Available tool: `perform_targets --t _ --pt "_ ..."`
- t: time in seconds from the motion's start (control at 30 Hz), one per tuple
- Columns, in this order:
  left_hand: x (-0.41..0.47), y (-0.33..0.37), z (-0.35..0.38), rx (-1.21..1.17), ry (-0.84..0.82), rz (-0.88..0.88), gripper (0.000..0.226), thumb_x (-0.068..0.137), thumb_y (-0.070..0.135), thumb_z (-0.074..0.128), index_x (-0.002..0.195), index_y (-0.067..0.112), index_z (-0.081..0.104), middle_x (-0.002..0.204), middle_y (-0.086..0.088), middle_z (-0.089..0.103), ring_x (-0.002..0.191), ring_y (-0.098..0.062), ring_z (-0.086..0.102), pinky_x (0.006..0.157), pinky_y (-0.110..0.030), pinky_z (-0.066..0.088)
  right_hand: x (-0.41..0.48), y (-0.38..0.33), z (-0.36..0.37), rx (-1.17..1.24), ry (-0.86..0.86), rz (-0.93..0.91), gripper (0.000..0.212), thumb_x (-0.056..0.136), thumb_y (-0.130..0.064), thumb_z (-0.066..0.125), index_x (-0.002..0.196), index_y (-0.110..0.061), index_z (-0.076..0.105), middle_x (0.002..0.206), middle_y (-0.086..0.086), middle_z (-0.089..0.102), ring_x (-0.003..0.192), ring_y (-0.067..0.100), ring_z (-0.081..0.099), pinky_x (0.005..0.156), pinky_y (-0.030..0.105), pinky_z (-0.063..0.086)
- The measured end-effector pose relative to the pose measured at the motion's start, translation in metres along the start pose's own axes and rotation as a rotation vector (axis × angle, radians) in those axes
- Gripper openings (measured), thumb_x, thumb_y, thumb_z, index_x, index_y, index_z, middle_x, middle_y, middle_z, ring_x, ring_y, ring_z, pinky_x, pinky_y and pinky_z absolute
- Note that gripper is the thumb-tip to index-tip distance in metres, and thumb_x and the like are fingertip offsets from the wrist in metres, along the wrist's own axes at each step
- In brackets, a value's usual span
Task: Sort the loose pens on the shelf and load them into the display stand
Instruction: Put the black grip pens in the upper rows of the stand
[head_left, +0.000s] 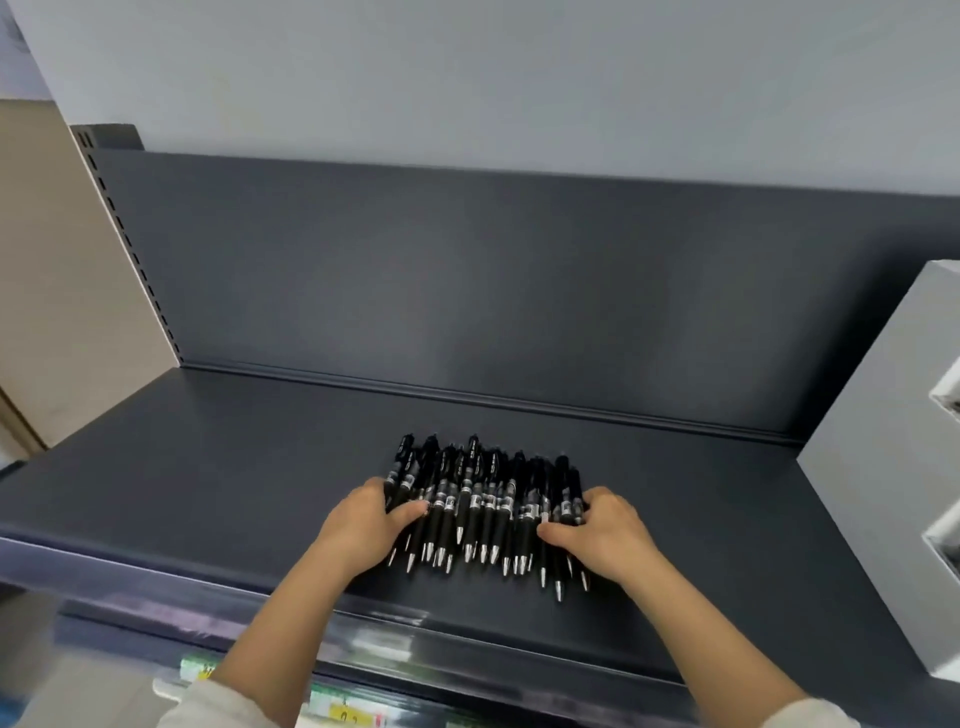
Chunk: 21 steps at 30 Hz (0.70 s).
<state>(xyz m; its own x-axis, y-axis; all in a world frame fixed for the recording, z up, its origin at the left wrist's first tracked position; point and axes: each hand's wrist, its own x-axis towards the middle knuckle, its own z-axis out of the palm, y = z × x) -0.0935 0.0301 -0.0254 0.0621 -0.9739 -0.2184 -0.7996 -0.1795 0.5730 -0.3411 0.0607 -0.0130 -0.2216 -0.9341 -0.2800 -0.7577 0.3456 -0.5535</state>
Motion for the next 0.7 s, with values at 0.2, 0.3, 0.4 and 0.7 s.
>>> perform_targets --t 0.2,0.3,0.4,0.7 --pt "-0.002 -0.005 -0.003 -0.123 0.045 -0.002 0.040 0.100 0.033 0.039 0.129 0.005 0.044 0.109 -0.008 0.059 0.100 -0.025 0.055 0.084 -0.033 0.043 -0.004 -0.014 0.003 -0.096 0.074 0.080 0.048 0.079 -0.043 0.062 0.112 -0.014 0.045 0.097 -0.003 0.052 0.090 0.019 0.053 0.072 0.031 0.045" --pt "-0.006 -0.007 -0.004 -0.215 0.078 0.015 0.029 0.100 0.029 0.040 0.115 0.006 0.049 0.090 -0.007 0.059 0.084 -0.023 0.057 0.074 -0.035 0.044 -0.005 -0.014 0.004 -0.107 0.077 0.095 0.046 0.081 -0.044 0.059 0.112 -0.013 0.045 0.100 -0.001 0.055 0.091 0.020 0.055 0.071 0.030 0.043" --pt "-0.010 -0.007 -0.007 -0.284 0.122 0.034 0.021 0.100 0.027 0.042 0.105 0.009 0.051 0.089 -0.010 0.062 0.084 -0.026 0.060 0.072 -0.036 0.046 -0.003 -0.013 0.002 -0.075 0.036 0.111 0.037 0.083 -0.043 0.057 0.102 -0.014 0.047 0.092 -0.002 0.055 0.082 0.019 0.055 0.064 0.029 0.041" --pt "-0.026 0.009 -0.014 -0.743 0.079 0.102 0.020 0.097 0.023 0.049 0.085 0.008 0.057 0.070 -0.003 0.052 0.063 -0.012 0.049 0.061 -0.022 0.044 0.001 -0.013 -0.011 -0.088 -0.049 0.100 0.031 0.084 -0.040 0.055 0.069 -0.016 0.043 0.069 -0.003 0.048 0.065 0.016 0.049 0.058 0.026 0.036"
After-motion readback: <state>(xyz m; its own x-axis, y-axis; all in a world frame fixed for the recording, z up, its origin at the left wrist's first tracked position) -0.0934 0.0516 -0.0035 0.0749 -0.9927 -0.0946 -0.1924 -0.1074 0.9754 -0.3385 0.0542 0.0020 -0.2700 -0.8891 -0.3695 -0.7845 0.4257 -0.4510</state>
